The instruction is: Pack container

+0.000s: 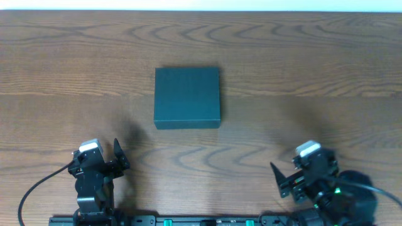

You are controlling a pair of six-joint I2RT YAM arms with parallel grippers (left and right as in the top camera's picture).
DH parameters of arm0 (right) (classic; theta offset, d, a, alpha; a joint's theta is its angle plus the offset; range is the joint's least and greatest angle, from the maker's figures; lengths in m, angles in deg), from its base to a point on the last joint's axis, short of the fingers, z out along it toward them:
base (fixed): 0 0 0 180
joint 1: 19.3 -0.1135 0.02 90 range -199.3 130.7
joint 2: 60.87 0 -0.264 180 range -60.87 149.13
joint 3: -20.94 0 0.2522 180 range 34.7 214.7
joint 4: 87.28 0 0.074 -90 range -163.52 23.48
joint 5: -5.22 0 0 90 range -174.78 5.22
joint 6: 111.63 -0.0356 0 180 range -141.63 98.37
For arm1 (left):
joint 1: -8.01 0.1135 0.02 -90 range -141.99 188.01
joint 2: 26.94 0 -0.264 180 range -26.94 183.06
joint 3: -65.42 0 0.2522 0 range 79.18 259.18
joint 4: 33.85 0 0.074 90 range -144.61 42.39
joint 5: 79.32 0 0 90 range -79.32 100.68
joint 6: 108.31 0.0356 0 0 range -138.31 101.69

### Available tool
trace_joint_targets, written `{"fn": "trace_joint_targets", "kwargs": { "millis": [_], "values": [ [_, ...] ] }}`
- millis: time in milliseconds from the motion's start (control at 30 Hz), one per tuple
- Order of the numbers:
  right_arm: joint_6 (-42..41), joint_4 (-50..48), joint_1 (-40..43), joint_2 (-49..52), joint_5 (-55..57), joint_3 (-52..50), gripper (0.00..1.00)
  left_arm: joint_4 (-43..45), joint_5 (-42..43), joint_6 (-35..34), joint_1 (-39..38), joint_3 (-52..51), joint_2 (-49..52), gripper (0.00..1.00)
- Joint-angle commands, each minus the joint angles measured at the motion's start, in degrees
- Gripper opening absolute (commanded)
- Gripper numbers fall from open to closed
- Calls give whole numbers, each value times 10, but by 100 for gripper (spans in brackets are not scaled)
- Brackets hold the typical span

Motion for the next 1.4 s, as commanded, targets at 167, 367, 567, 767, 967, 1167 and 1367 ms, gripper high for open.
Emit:
{"fn": "trace_joint_targets", "kwargs": {
  "millis": [167, 367, 567, 767, 967, 1167, 1367],
  "values": [
    [-2, -39, 20, -145, 6, -165, 99, 0, -5, 6, 2, -12, -4, 95],
    [-33, -96, 20, -144, 6, -244, 99, 0, -5, 6, 2, -12, -4, 96],
    [-64, -110, 19, -144, 6, -265, 99, 0, -5, 6, 2, -12, -4, 95],
    [-64, -110, 19, -144, 6, -265, 99, 0, -5, 6, 2, -12, -4, 95],
    [-64, -110, 19, -144, 6, -265, 99, 0, -5, 6, 2, -12, -4, 95],
    [-64, -110, 19, -144, 6, -265, 99, 0, -5, 6, 2, -12, -4, 95],
    [-64, -110, 19, -144, 6, -265, 99, 0, -5, 6, 2, -12, -4, 95]
  ]
}}
